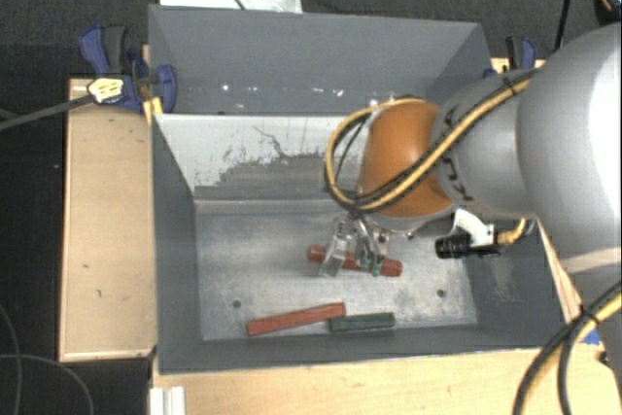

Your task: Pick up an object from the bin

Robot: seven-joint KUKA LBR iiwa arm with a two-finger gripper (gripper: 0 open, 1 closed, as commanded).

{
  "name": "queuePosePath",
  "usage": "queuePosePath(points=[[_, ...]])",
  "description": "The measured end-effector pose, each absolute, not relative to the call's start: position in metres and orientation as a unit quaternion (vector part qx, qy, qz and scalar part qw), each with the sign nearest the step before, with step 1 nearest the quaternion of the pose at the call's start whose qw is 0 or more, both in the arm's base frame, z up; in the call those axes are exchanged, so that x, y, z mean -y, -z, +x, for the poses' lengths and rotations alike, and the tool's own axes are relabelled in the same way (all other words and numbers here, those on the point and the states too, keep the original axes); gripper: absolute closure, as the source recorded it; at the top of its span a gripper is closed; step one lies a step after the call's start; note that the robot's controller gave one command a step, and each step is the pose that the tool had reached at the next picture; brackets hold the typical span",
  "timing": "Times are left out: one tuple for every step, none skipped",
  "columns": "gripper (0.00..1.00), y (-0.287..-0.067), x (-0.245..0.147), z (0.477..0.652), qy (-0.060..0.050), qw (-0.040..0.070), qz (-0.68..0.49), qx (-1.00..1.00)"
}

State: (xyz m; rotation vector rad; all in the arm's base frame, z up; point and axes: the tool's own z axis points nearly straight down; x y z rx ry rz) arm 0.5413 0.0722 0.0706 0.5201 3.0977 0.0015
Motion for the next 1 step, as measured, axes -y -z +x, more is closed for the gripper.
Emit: queuePosePath(points=[[1.00, -0.2346, -0.0463, 0.5045, 0.000, 0.004, -0.064, -0.998]])
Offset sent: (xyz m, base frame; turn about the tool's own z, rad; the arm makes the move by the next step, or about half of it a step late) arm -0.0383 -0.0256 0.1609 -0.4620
